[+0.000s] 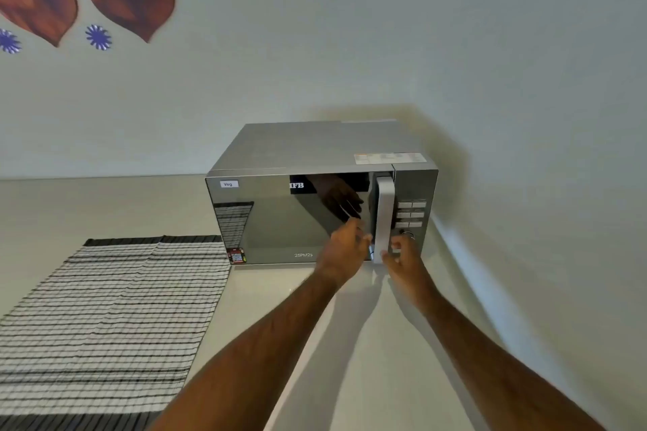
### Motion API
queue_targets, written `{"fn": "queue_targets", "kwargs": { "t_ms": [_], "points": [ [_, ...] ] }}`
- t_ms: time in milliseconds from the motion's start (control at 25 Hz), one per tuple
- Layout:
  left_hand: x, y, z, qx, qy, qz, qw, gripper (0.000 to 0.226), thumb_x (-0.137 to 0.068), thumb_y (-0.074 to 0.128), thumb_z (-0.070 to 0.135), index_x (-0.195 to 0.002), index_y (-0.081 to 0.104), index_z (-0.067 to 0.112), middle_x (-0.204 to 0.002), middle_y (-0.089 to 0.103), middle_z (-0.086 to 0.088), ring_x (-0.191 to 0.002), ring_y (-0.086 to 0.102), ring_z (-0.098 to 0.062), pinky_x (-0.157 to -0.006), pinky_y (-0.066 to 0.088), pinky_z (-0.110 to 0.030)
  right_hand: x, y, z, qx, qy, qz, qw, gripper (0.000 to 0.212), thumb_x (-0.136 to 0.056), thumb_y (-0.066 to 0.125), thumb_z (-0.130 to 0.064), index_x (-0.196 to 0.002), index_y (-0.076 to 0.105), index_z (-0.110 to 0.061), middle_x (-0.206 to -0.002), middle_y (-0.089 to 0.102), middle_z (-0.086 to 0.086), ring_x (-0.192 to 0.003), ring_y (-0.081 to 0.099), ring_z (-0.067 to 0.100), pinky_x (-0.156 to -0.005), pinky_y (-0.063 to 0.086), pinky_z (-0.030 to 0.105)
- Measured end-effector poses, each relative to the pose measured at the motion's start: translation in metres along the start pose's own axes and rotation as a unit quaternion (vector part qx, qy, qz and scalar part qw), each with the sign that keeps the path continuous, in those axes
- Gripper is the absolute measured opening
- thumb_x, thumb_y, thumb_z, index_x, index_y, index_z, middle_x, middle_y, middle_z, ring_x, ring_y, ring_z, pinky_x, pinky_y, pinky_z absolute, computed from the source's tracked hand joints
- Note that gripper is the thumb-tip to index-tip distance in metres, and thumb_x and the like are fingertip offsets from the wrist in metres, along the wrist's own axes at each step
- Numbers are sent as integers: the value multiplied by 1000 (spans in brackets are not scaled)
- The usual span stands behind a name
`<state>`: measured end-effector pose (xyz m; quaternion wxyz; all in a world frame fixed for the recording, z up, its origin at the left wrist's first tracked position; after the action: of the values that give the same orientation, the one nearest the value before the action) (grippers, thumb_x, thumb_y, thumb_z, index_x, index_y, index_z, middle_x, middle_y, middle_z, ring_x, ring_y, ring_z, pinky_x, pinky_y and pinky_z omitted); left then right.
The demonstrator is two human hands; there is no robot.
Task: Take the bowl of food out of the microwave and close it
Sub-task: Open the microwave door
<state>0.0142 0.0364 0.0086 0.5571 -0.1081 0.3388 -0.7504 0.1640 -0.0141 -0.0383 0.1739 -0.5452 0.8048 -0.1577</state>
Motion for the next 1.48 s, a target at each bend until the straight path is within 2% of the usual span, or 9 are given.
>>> {"fn": "queue_targets", "kwargs": {
  "t_ms": [80, 200, 400, 600, 800, 920, 1080, 1240, 1480],
  "points": [
    [-13, 2, 9, 28, 6, -20, 999, 32, -109, 57, 31, -139, 57, 20, -134, 71, -6, -111, 70, -18, -86, 53, -21, -10, -3, -8, 11, -18, 10, 1000, 28, -105, 62, -18, -130, 55, -8, -128, 62, 11, -118, 67, 31, -103, 59, 49],
    [-30, 4, 24, 49, 20, -54, 997, 35, -108, 60, 21, -142, 59, 13, -141, 69, -11, -128, 69, -27, -94, 49, -21, -22, -1, -14, 10, -24, -6, 1000, 37, -109, 56, -26, -141, 55, -7, -140, 65, 14, -128, 65, 31, -111, 54, 49],
    [-36, 13, 30, 79, 5, -45, 996, 39, -108, 61, 17, -145, 57, 6, -146, 66, -15, -135, 63, -32, -112, 53, -38, -21, 7, -4, -14, -11, 15, 1000, 41, -111, 46, -39, -142, 58, -14, -139, 69, 11, -129, 65, 29, -111, 53, 44],
    [-36, 15, 27, 101, 1, -39, 994, 38, -108, 61, 16, -144, 59, 7, -142, 68, -14, -131, 66, -29, -107, 52, -31, -25, 8, 3, -9, -15, 24, 1000, 39, -111, 46, -40, -139, 59, -16, -133, 71, 9, -124, 67, 26, -97, 50, 31],
    [-32, 15, 28, 109, -10, -40, 993, 39, -108, 61, 18, -145, 59, 7, -143, 68, -14, -133, 65, -30, -110, 52, -34, -23, 10, 3, -21, -6, 19, 1000, 39, -111, 44, -41, -140, 56, -18, -137, 69, 7, -125, 66, 24, -98, 45, 29],
    [-27, 12, 27, 92, 2, -50, 994, 38, -107, 63, 19, -143, 61, 7, -142, 69, -13, -132, 66, -29, -108, 53, -35, -15, 10, 7, -22, -18, 23, 999, 39, -111, 45, -41, -142, 55, -19, -134, 66, 1, -122, 64, 21, -102, 48, 31],
    [-13, 10, 23, 92, 1, -53, 994, 36, -107, 64, 21, -140, 63, 7, -139, 71, -13, -130, 67, -29, -112, 55, -42, 0, 10, 11, -22, -21, 15, 999, 38, -111, 44, -42, -140, 56, -21, -137, 68, 5, -125, 65, 23, -112, 53, 46],
    [3, 9, 19, 96, 5, -62, 993, 35, -106, 64, 25, -138, 64, 9, -136, 72, -11, -128, 69, -28, -112, 55, -49, 18, 10, 11, -22, -46, 21, 998, 34, -110, 49, -39, -137, 58, -21, -131, 67, -2, -118, 63, 14, -110, 55, 47],
    [30, 4, 19, 100, 3, -54, 994, 33, -107, 62, 29, -136, 64, 15, -134, 73, -8, -124, 70, -28, -110, 56, -47, 41, 1, 7, 56, -60, 33, 996, 30, -107, 58, -38, -127, 66, -17, -124, 75, 5, -115, 72, 25, -103, 60, 46]
  ]
}}
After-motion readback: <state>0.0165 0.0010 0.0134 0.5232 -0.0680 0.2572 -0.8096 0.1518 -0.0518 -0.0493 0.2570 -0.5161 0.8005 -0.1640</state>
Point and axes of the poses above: each hand's wrist, its own x-axis away from the middle knuckle, its own y-axis out of the palm, z = x × y, the point moved 4 cm from there along -x, towards the middle knuckle
